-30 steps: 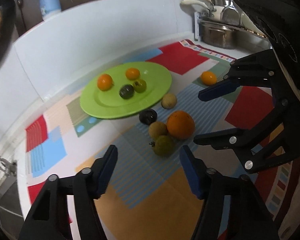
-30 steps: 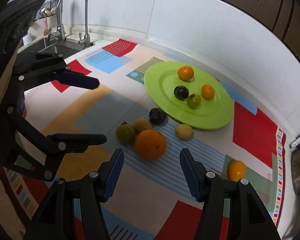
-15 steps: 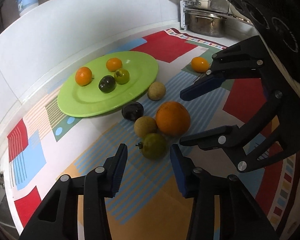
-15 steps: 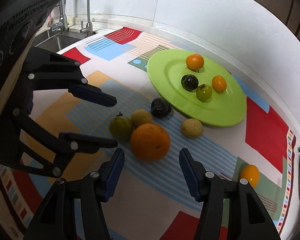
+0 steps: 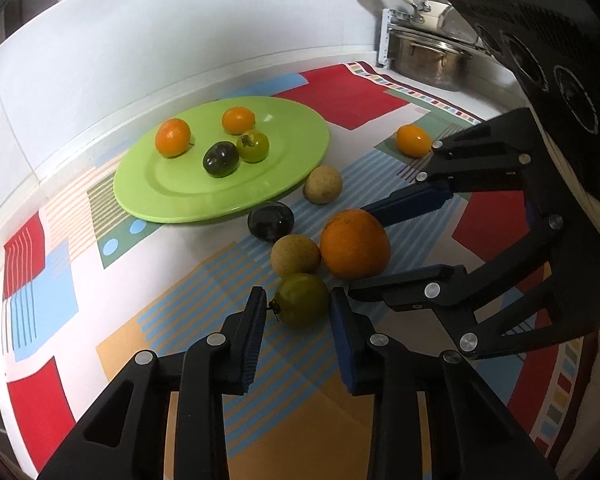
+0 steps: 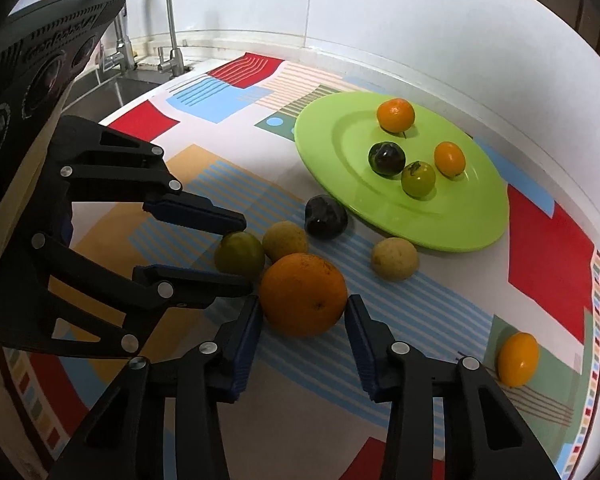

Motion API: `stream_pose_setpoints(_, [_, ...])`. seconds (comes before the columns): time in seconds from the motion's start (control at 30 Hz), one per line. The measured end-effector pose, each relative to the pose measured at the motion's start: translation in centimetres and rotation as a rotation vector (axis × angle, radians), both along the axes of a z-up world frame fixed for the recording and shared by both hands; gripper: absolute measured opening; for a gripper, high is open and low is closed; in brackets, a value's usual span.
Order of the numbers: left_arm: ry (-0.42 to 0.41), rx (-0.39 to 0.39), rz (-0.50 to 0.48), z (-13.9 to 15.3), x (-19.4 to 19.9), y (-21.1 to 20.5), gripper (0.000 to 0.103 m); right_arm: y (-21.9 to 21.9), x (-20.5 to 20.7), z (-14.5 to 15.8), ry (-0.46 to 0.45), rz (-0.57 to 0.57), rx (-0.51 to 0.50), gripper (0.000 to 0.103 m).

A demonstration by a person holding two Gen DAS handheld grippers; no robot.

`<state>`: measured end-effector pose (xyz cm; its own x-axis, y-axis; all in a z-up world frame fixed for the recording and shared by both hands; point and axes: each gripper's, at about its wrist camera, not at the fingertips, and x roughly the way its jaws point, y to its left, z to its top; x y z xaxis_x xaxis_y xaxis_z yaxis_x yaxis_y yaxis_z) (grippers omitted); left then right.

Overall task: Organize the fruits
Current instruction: 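Grasp the green lime with the left tool while the right tool grasps the large orange, then carry the lime with the left tool onto the plate while the right tool carries the orange there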

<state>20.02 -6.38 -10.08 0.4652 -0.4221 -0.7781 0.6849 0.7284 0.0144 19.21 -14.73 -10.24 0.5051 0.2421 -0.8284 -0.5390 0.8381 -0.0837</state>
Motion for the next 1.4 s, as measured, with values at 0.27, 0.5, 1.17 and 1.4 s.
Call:
stream_pose_setpoints(0.27, [0.005, -0.028, 0.077, 1.1, -0.4, 0.8, 0.032, -0.6, -0.5, 0.7, -0.005, -0.061, 0.047, 0.043])
stream_pose_setpoints(0.5, [-0.015, -0.06, 0.128, 3.0, -1.1, 1.3, 0.032, -1.2, -1.4, 2.4, -0.041, -0.117, 0.096, 0.043])
stream_pose_setpoints(1.17, [-0.157, -0.18, 0.25, 9.2, -1.3, 1.4, 0.032, -3.0, -2.4, 7.7, -0.184, -0.258, 0.228, 0.043])
stream_pose_setpoints(1.4, [-0.189, -0.193, 0.264, 10.5, -0.2, 1.2, 0.032, -3.3, -1.2, 9.4, -0.236, -0.271, 0.239, 0.043])
